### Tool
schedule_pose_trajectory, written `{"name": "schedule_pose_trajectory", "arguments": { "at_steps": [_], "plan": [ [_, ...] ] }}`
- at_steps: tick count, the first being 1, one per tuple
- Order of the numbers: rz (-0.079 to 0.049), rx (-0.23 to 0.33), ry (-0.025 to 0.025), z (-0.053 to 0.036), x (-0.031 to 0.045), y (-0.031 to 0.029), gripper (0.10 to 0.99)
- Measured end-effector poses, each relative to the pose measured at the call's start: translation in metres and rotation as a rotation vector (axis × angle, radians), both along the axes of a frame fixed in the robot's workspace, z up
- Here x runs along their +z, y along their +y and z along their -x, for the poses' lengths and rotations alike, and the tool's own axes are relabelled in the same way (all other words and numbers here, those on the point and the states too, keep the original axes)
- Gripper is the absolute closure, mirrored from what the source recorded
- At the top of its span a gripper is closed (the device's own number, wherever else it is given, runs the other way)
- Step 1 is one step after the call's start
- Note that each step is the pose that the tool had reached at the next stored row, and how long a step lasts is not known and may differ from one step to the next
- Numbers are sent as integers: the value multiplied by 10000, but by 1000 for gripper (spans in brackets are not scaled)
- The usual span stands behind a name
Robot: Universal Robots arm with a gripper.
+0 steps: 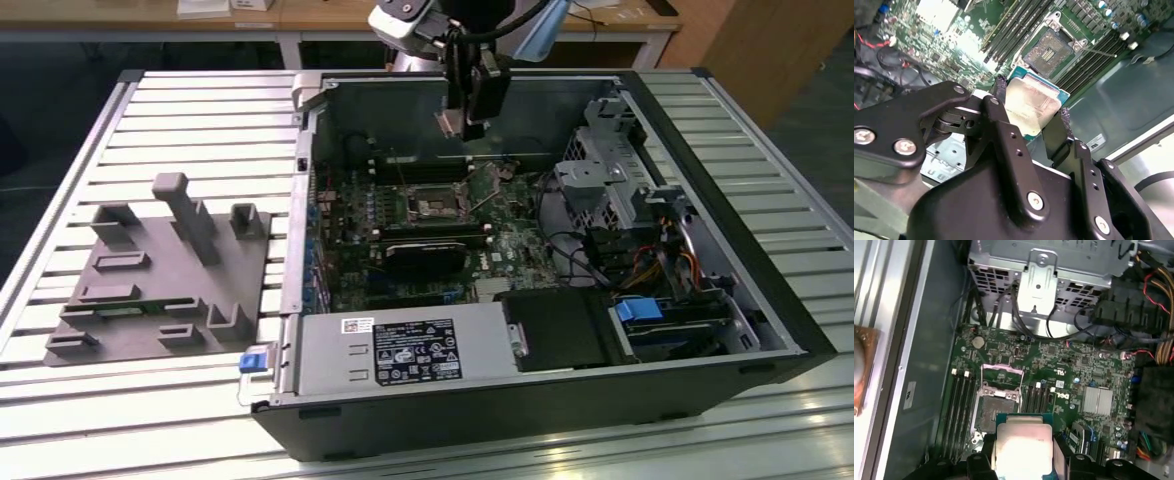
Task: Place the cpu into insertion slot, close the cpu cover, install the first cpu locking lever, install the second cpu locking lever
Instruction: 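Place the cpu into insertion slot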
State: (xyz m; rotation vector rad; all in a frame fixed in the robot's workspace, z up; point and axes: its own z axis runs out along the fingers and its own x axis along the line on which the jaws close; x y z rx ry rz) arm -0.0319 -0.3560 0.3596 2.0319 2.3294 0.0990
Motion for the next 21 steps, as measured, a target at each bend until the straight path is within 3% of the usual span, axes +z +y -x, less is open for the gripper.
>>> {"name": "schedule_pose_trajectory", "arguments": {
  "at_steps": [5, 15, 18, 21],
  "plan": [
    [0, -454, 2, 3, -17, 0, 549],
    [13, -536, 8, 3, -59, 1, 549],
    [12, -538, -37, 6, -81, 1, 549],
    [16, -730, -39, 5, -93, 1, 549]
  ]
}}
